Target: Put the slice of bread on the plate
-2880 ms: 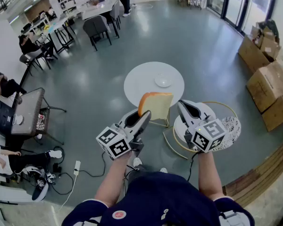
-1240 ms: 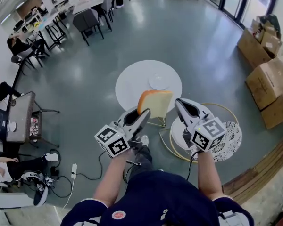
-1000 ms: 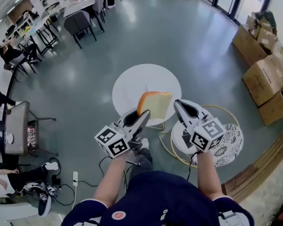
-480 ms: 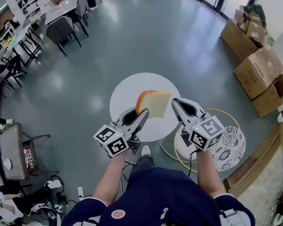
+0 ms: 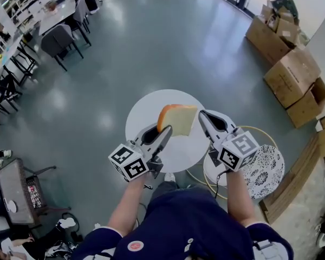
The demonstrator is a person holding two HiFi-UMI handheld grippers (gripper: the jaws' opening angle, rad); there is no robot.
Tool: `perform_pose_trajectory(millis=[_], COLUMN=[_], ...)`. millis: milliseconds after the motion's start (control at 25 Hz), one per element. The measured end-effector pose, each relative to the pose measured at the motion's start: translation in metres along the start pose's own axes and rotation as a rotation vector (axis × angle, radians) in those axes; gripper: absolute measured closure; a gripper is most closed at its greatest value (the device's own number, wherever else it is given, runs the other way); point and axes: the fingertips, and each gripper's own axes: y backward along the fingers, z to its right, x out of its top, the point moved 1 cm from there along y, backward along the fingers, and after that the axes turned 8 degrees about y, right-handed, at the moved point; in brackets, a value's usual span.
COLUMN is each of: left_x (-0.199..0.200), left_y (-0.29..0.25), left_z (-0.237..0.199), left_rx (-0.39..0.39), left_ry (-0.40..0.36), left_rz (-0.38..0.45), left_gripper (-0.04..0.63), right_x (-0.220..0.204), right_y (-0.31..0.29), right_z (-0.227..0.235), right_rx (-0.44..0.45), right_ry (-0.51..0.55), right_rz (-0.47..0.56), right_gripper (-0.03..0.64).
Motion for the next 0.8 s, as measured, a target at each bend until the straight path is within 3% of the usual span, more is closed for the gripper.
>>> perform_pose_trajectory(millis=[560, 800], left_x=[-0.003, -0.027], left_y=[-0.027, -0.047], left_z=[-0.027, -0.046], left_rx=[0.028, 0.072], left_ry=[0.043, 0.055], left_rz=[-0.003, -0.045], left_gripper=[0.5, 0.5], right_x=[0.004, -0.01], right_y=[-0.01, -0.007], right_z=[0.026, 0.044], right_rx=[-0.009, -0.013], right_ry=[-0.002, -0.029], right_rz=[-0.003, -0.034], right_gripper=[0.612, 0.612])
